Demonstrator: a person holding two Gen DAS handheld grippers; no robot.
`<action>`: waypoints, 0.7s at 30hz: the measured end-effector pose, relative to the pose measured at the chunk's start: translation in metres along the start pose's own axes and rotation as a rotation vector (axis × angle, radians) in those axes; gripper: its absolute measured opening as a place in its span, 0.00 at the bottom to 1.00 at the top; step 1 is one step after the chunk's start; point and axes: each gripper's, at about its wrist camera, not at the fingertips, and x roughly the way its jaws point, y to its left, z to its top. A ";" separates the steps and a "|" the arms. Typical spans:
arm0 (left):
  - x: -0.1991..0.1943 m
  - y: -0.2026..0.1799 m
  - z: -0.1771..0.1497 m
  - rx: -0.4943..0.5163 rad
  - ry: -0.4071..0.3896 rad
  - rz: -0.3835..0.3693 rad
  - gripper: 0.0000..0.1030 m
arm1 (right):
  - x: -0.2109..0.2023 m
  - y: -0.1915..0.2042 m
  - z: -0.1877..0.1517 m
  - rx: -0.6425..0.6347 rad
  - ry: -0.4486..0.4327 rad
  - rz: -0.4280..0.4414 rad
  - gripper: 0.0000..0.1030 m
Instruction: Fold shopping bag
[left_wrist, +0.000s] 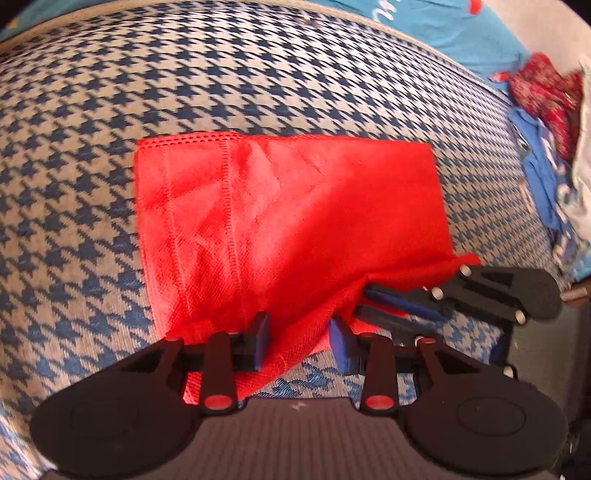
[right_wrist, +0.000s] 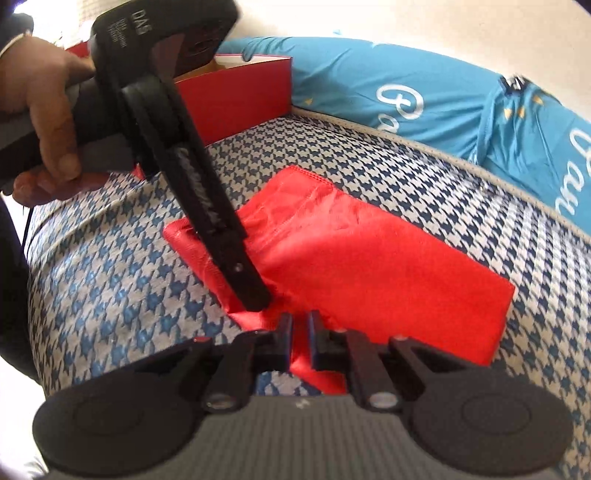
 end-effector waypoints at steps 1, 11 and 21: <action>-0.001 0.001 0.001 0.011 0.010 -0.008 0.34 | 0.001 -0.001 0.001 0.010 0.003 0.001 0.06; -0.013 -0.006 0.018 0.168 0.090 0.045 0.37 | 0.006 -0.005 0.004 0.016 0.013 -0.001 0.06; -0.010 0.004 0.027 0.196 0.103 0.013 0.37 | 0.010 -0.010 0.008 0.067 0.023 0.004 0.05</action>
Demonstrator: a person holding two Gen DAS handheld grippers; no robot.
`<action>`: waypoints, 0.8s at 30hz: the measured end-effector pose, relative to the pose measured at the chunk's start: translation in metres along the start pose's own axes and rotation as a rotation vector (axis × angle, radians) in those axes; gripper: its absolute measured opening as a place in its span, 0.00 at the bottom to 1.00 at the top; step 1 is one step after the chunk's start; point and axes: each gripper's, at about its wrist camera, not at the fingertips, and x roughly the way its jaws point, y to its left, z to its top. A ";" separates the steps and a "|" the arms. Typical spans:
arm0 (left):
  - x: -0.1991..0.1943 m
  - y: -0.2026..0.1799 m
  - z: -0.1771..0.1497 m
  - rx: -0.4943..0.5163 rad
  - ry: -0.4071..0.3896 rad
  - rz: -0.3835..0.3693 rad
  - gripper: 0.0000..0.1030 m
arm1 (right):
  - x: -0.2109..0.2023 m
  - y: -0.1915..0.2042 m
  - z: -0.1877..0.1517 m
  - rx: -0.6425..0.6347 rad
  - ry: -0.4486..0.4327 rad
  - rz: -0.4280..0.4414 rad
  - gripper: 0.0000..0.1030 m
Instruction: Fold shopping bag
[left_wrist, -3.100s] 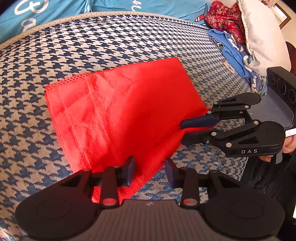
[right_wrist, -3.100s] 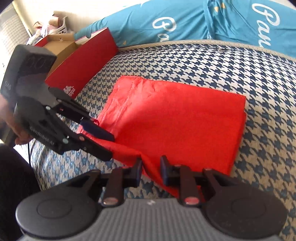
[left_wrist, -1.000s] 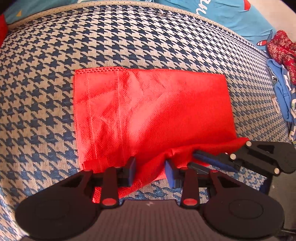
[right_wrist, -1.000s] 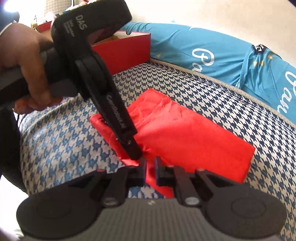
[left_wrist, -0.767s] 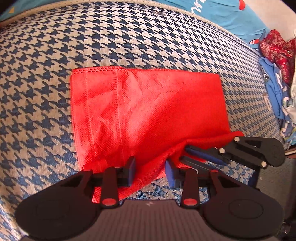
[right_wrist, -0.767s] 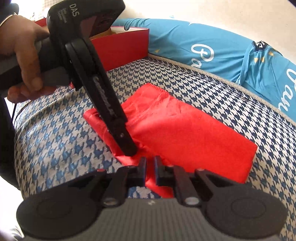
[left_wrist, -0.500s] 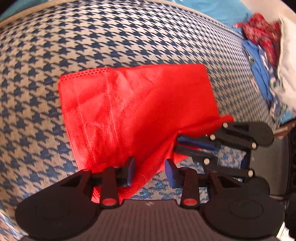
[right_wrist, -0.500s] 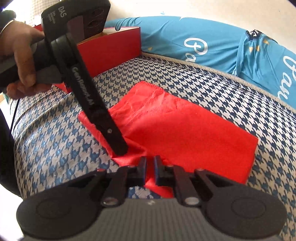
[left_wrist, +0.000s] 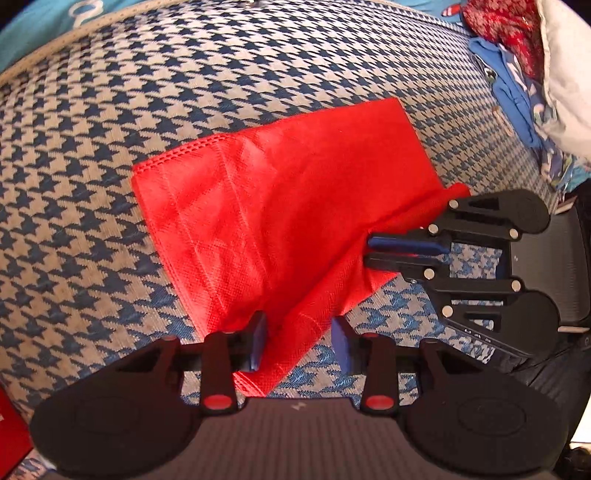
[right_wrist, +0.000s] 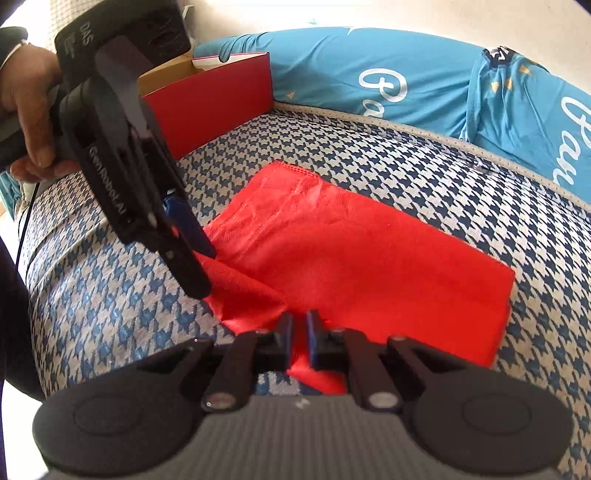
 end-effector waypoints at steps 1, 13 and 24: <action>0.002 0.002 0.002 -0.004 0.004 -0.006 0.37 | 0.000 -0.001 0.000 0.008 0.001 0.000 0.05; -0.013 -0.018 -0.029 0.122 -0.024 0.025 0.46 | 0.002 -0.003 0.001 0.022 0.006 -0.011 0.05; -0.029 -0.036 -0.086 0.488 -0.119 0.294 0.62 | 0.002 -0.004 0.001 0.018 0.003 -0.014 0.05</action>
